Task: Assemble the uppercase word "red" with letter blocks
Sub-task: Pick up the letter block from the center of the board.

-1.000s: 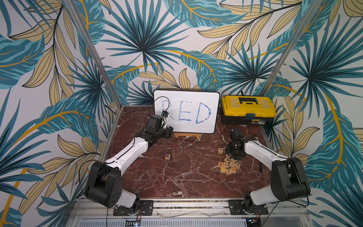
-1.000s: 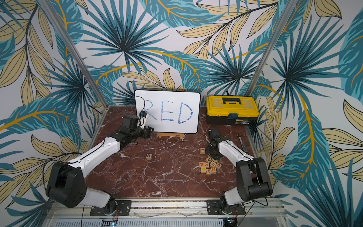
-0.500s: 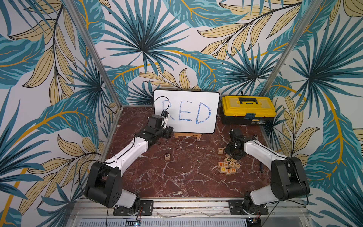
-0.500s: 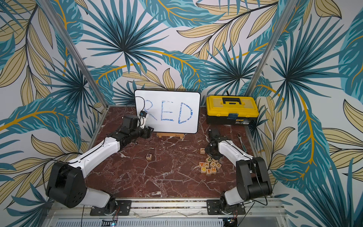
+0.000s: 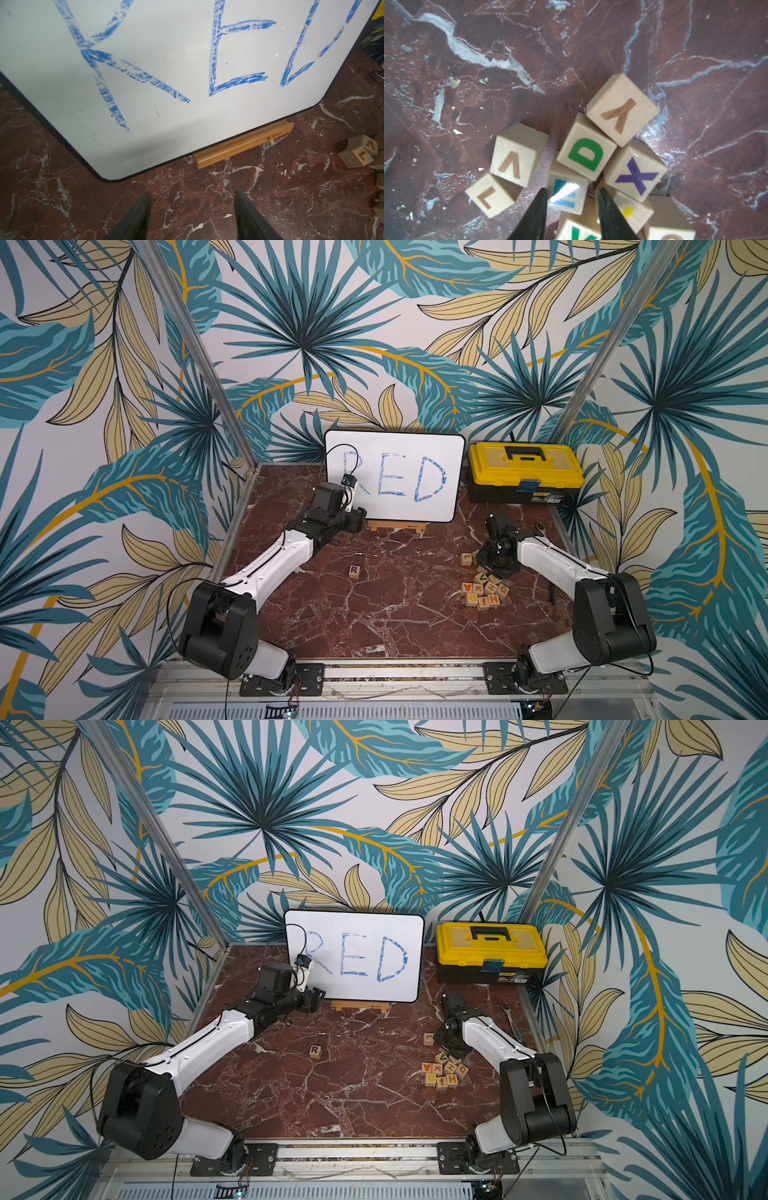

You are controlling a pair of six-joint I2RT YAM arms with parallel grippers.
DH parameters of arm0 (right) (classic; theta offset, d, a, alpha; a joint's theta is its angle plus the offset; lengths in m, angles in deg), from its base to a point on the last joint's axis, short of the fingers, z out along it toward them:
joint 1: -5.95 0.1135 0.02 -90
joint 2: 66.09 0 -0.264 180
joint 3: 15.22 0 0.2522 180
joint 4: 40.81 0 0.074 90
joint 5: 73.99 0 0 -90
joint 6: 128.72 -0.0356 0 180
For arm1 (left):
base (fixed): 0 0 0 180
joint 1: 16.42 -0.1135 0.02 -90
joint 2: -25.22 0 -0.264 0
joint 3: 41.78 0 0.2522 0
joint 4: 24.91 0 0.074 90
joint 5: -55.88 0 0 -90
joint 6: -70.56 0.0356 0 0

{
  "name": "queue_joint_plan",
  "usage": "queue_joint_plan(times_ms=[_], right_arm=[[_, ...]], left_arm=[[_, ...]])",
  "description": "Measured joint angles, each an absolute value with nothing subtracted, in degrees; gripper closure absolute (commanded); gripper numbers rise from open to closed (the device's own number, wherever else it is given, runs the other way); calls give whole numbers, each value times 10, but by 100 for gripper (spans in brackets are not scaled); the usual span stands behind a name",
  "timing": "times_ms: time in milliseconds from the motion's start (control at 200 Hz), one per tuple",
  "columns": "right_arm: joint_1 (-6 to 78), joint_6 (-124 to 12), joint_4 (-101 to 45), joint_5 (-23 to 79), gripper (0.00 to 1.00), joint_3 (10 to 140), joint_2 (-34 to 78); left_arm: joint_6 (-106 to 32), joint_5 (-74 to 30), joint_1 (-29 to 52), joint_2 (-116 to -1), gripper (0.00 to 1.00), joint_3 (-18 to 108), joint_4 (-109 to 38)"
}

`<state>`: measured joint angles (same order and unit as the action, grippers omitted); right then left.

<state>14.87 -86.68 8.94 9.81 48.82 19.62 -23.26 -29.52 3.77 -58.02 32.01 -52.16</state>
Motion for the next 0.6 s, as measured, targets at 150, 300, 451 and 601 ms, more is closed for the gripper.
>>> queue_joint_plan(times_ms=[150,300,451,601], right_arm=[[149,-866,91,98,54,488,192],[149,-865,91,98,53,488,186],[149,-862,91,98,53,488,182],[149,-862,90,100,54,488,183]], left_arm=[[-233,-291,38,-580,36,320,-522],[-233,-289,38,-580,36,320,-522],[-233,-290,38,-580,36,320,-522],[-233,-290,38,-580,36,320,-522]])
